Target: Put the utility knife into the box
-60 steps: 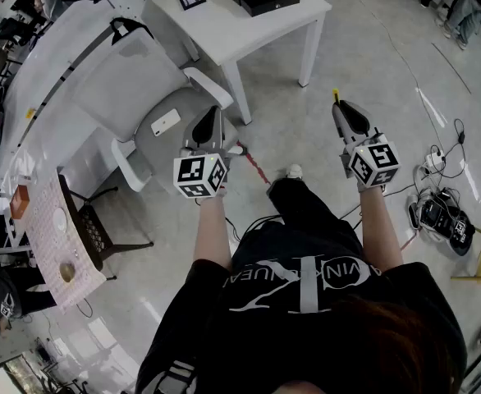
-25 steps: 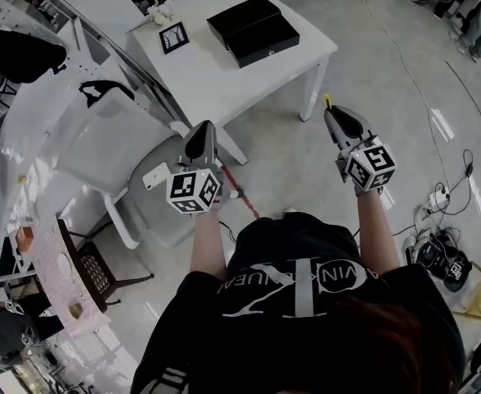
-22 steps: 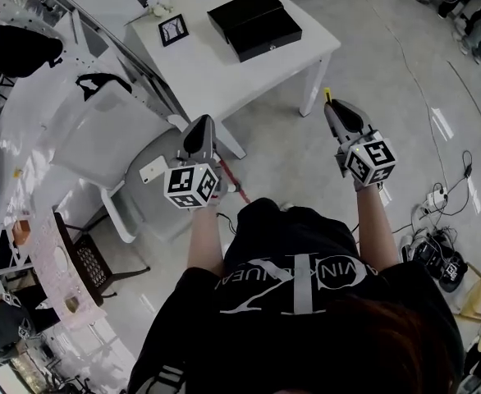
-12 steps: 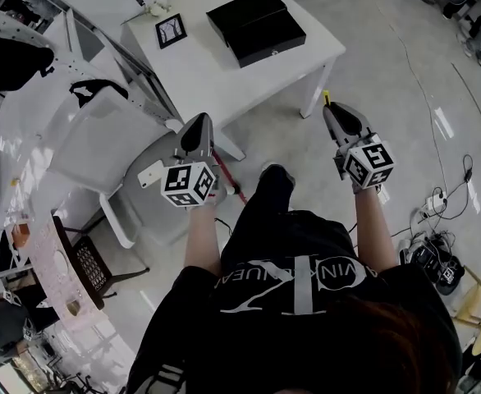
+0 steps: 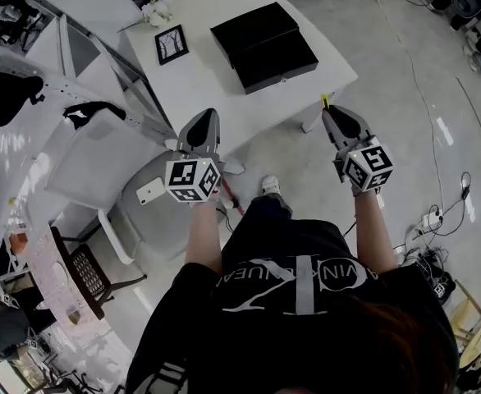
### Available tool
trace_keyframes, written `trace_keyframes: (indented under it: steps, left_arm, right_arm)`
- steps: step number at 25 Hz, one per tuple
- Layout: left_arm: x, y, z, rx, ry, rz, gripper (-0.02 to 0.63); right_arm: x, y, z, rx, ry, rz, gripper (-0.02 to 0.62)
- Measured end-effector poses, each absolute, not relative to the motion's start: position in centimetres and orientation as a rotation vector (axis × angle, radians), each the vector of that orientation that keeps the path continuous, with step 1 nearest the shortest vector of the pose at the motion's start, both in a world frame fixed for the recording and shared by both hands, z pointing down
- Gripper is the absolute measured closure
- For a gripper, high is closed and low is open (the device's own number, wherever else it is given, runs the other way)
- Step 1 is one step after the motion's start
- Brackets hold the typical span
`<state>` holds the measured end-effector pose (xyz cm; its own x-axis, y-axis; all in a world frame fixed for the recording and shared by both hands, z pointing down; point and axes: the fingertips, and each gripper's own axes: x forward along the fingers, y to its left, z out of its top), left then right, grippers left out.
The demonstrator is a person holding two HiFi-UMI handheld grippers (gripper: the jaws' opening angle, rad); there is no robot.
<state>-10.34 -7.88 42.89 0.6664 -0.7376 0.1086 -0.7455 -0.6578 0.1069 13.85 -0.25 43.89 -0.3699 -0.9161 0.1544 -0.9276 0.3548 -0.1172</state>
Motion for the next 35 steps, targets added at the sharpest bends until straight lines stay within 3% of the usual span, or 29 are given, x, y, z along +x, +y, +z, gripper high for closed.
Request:
trace_keyframes:
  steps: [22, 35]
  left_arm:
    - [-9.4, -18.6, 45.7, 2.665, -1.188, 0.092, 0.595]
    - [-9.5, -20.4, 46.5, 2.632, -1.296, 0.186, 0.595]
  right_arm:
    - [12.1, -12.2, 45.4, 1.578, -2.530, 0.324, 0.538]
    - [9.0, -17.1, 46.8, 1.165, -2.521, 0.235, 0.538]
